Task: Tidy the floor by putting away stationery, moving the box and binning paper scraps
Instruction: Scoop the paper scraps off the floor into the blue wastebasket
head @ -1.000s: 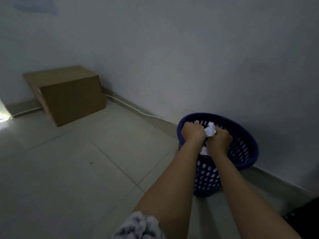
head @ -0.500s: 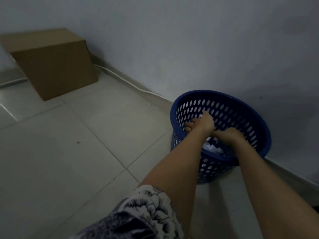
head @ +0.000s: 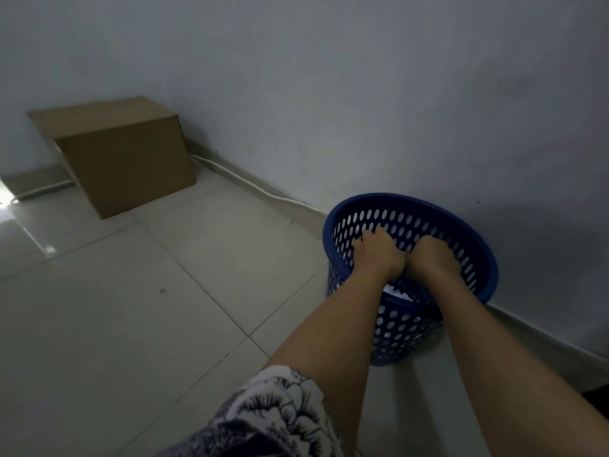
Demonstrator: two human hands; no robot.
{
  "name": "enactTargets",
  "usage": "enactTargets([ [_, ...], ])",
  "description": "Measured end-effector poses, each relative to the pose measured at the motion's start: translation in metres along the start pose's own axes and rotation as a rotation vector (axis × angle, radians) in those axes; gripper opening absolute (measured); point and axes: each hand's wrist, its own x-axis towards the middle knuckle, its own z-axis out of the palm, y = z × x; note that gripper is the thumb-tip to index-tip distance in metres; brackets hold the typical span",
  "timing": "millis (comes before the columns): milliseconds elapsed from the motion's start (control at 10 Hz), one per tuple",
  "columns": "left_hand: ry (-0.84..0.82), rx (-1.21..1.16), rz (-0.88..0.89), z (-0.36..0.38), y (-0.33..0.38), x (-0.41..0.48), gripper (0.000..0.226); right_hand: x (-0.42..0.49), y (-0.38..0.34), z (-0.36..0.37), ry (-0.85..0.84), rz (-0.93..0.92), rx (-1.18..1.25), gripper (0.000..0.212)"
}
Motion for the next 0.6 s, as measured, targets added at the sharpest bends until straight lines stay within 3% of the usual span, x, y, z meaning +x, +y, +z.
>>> enactTargets([
  [100, 0.031, 0.070, 0.053, -0.006, -0.002, -0.010, 0.032, -0.012, -0.003, -0.001, -0.049, 0.022, 0.039, 0.041],
  [200, 0.061, 0.125, 0.122, -0.016, -0.007, -0.026, 0.032, -0.025, -0.009, -0.001, -0.163, 0.109, -0.005, 0.078],
  [300, 0.073, 0.128, 0.138, -0.028, -0.018, -0.040, 0.039, -0.039, -0.019, -0.002, -0.110, 0.109, -0.004, 0.092],
  [500, 0.121, 0.174, 0.121, -0.081, -0.058, -0.083, 0.044, -0.084, -0.072, 0.015, 0.135, -0.079, 0.055, 0.060],
  [600, 0.198, 0.242, 0.071, -0.135, -0.109, -0.105, 0.052, -0.121, -0.127, 0.047, 0.179, -0.239, 0.085, 0.053],
])
